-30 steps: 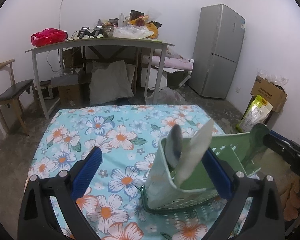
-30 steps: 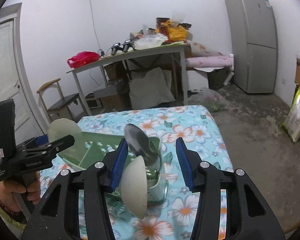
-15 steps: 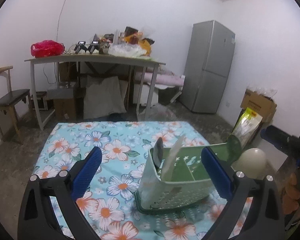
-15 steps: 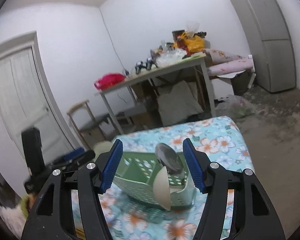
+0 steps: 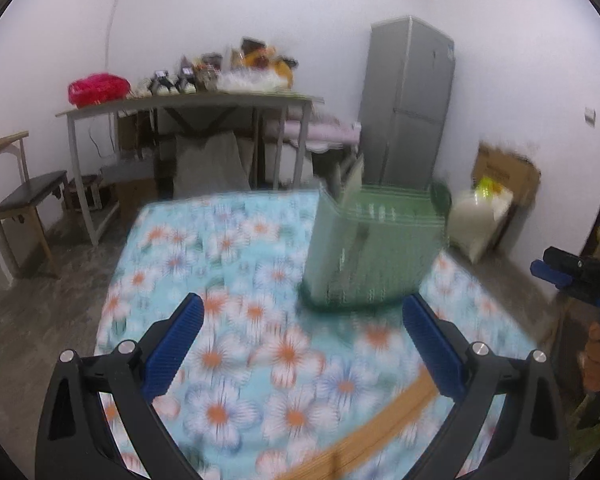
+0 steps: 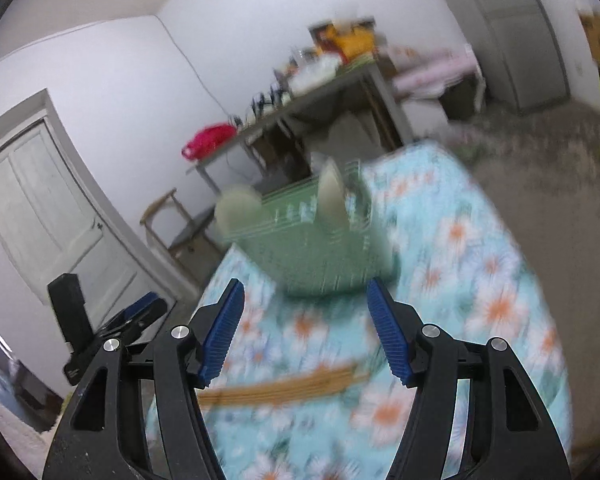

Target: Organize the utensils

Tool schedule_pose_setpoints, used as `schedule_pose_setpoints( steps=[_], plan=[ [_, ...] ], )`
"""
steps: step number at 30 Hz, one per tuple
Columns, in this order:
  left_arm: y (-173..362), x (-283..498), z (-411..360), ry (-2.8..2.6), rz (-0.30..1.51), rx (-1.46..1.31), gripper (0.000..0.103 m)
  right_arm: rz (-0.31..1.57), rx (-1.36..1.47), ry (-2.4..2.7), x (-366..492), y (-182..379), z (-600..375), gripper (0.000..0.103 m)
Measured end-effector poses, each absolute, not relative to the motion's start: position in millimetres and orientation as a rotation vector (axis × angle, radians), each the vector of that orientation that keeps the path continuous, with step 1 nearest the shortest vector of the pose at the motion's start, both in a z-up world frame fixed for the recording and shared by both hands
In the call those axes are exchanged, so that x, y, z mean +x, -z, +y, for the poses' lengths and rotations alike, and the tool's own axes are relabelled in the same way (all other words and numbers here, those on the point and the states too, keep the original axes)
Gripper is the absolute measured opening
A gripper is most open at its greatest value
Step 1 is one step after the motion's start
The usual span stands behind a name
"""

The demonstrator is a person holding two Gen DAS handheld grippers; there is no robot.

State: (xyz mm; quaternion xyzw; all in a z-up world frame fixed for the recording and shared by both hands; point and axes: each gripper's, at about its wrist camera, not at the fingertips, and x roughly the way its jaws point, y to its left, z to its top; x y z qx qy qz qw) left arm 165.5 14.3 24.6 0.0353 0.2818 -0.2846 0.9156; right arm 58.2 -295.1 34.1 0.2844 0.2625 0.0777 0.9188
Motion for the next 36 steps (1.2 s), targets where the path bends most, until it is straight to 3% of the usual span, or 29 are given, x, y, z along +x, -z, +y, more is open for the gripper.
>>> schedule_pose_setpoints(
  steps=[5,13,16,22,27,36],
  plan=[
    [5.4,156.8,23.4,0.635,0.702,0.087,0.093,0.702,0.725,-0.259,58.8,9.4,-262.6,0.061],
    [54.6,167.6,22.5,0.662,0.931,0.06,0.045,0.933,0.919,-0.359,76.0,64.3,-209.5,0.05],
    [71.8,173.5,27.0,0.651,1.01,0.011,0.032,0.967,0.964,-0.351,82.9,76.4,-200.3,0.048],
    [78.6,168.5,37.5,0.648,1.06,-0.086,0.026,0.952,1.052,-0.304,91.8,87.5,-201.5,0.033],
    [81.5,156.9,42.1,0.67,1.119,-0.171,0.022,0.941,1.072,-0.257,103.8,93.0,-203.6,0.014],
    [90.0,132.9,31.1,0.785,1.277,-0.329,0.016,0.983,0.975,-0.288,123.9,85.3,-199.7,0.008]
  ],
)
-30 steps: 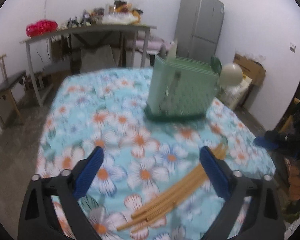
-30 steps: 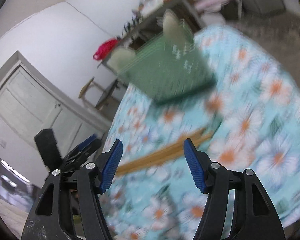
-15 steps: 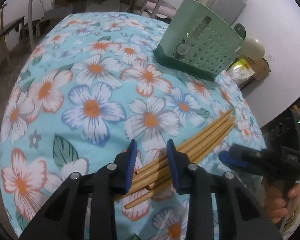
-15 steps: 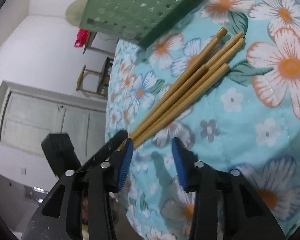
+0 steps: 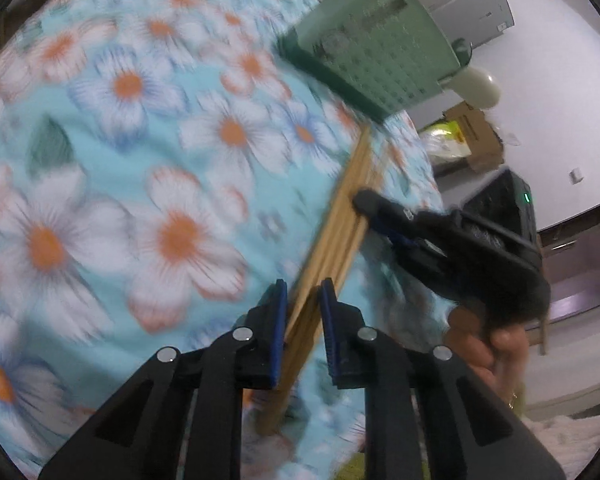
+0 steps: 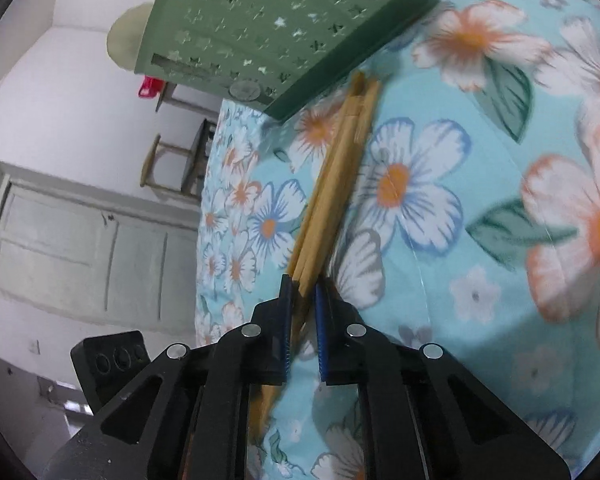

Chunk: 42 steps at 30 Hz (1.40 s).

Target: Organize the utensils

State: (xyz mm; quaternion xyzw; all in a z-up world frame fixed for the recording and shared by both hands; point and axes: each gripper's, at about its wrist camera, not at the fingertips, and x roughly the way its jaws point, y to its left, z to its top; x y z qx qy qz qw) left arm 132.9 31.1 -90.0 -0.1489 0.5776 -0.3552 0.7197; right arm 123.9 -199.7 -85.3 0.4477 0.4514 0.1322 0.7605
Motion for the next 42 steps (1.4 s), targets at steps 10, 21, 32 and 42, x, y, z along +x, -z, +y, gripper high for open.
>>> schedule_pose_setpoints(
  steps=[10,21,32,42],
  plan=[
    [98.9,105.1,-14.1,0.9,1.331,-0.383,0.013,1.056,0.845,-0.296,146.5,82.1,-215.2,0.007],
    [73.0,120.9,6.1,0.756,1.17,-0.243,0.012,0.998,0.731,-0.131,112.3,77.4,-256.4,0.01],
    [78.3,152.3,-30.5,0.779,1.163,-0.173,0.013,1.001,0.677,-0.244,112.1,72.6,-227.7,0.024],
    [91.3,169.3,-32.6,0.773,1.206,-0.306,0.012,1.022,0.662,-0.245,112.5,77.5,-226.5,0.011]
  ],
)
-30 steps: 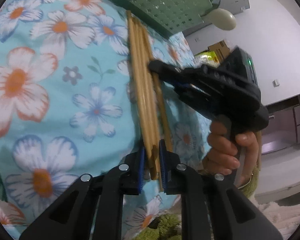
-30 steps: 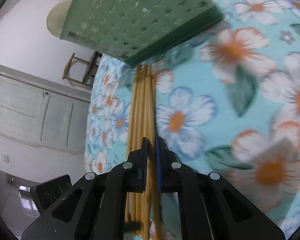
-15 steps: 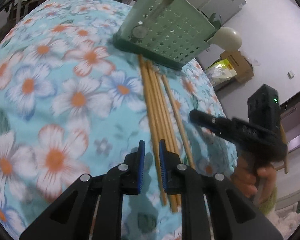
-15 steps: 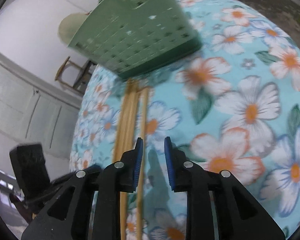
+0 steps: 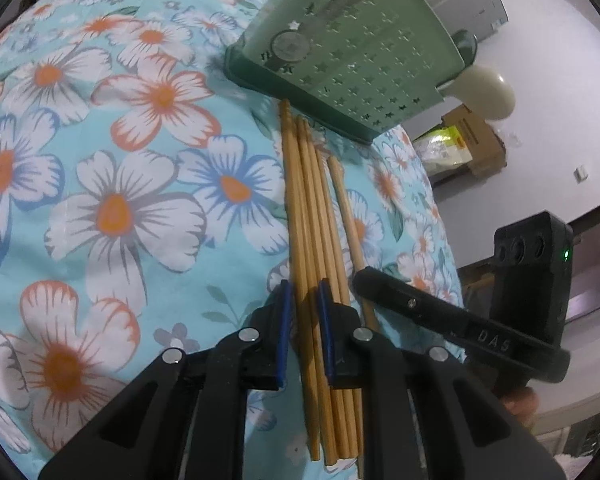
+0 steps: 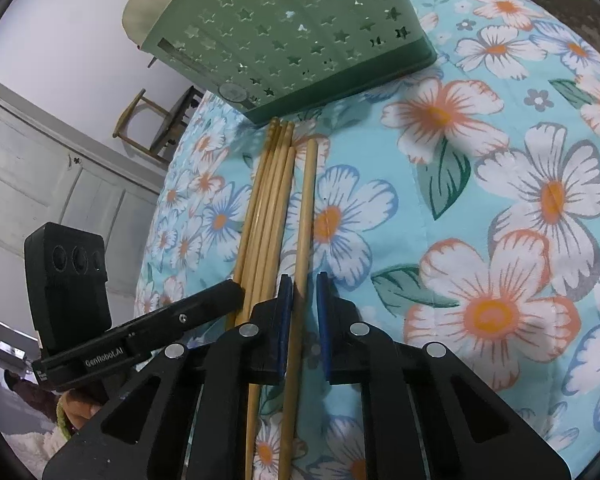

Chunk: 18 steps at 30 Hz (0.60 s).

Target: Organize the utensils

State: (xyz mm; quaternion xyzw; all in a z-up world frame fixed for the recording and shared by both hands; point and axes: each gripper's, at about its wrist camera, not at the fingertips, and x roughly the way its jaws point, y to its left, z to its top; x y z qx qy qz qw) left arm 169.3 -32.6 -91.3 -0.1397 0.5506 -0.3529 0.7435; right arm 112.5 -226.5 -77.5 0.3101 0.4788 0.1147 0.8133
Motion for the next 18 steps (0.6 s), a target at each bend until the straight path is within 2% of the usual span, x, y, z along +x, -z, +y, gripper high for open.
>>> schedule_pose_setpoints(
  steps=[5,18],
  plan=[
    [96.3,171.8,-29.3,0.781,1.213,-0.367,0.007,1.015,0.674,-0.248,113.2,80.0,-226.9,0.006],
    [82.2,146.1,19.8,0.691,1.174,-0.369,0.006,0.985,0.643,-0.165,98.1,70.3,-250.3,0.004]
  ],
)
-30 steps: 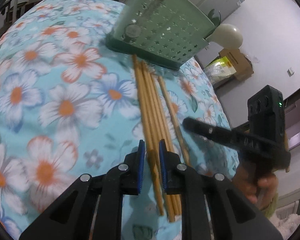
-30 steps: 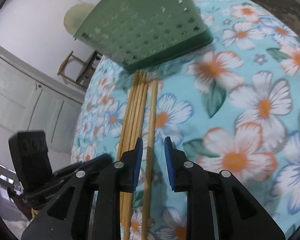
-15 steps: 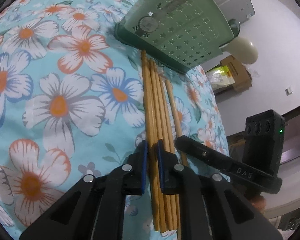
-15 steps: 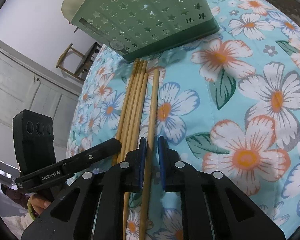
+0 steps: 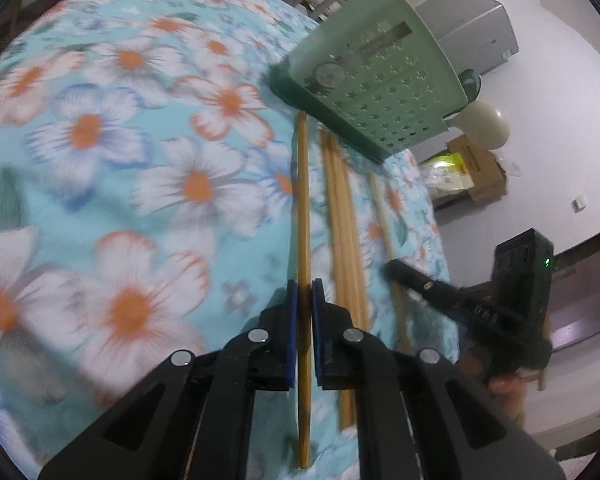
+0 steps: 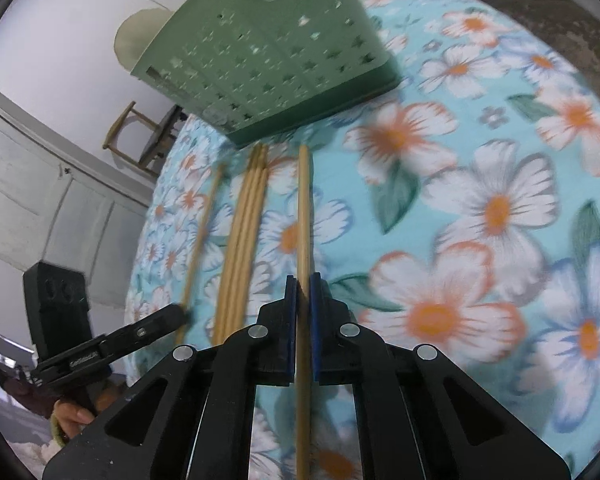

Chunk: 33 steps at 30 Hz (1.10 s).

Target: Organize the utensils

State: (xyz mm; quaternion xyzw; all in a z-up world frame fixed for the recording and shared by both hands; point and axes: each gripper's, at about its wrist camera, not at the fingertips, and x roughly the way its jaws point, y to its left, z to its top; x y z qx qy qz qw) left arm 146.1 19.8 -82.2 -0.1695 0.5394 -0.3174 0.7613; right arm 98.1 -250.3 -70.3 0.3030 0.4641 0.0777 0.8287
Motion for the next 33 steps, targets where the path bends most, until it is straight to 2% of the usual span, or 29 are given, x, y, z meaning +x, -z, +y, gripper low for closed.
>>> schedule_pose_setpoints(
  steps=[5,8,12,17,23,26,28,29,33],
  plan=[
    [79.2,125.4,41.4,0.632,1.172,-0.314,0.006,1.001,0.619,-0.112,87.9,69.6,-256.7,0.005],
    [72.1,121.6,43.7,0.611,1.134,-0.271,0.007,1.002,0.609,-0.11,87.7,70.6,-253.9,0.011],
    [64.3,124.5,38.9,0.585,1.079,-0.218,0.022,0.999,0.586,-0.118,89.8,68.4,-246.0,0.025],
    [61.6,134.6,23.4,0.57,1.056,-0.162,0.03,0.994,0.55,-0.114,93.0,63.7,-235.9,0.034],
    [62.2,140.8,6.7,0.519,1.022,-0.023,0.039,0.991,0.528,-0.106,93.4,64.1,-235.2,0.036],
    [61.0,141.2,5.0,0.485,0.991,0.029,0.05,0.966,0.503,-0.088,90.7,58.5,-236.5,0.046],
    [62.6,143.1,5.7,0.453,0.981,0.055,0.068,0.946,0.472,-0.067,88.9,54.8,-237.7,0.059],
    [65.0,144.9,6.4,0.435,0.985,0.065,0.071,0.938,0.458,-0.057,88.7,54.3,-237.9,0.065],
    [75.4,149.6,9.0,0.45,1.014,0.054,0.087,0.961,0.452,-0.053,92.0,64.2,-237.7,0.07]
  ],
)
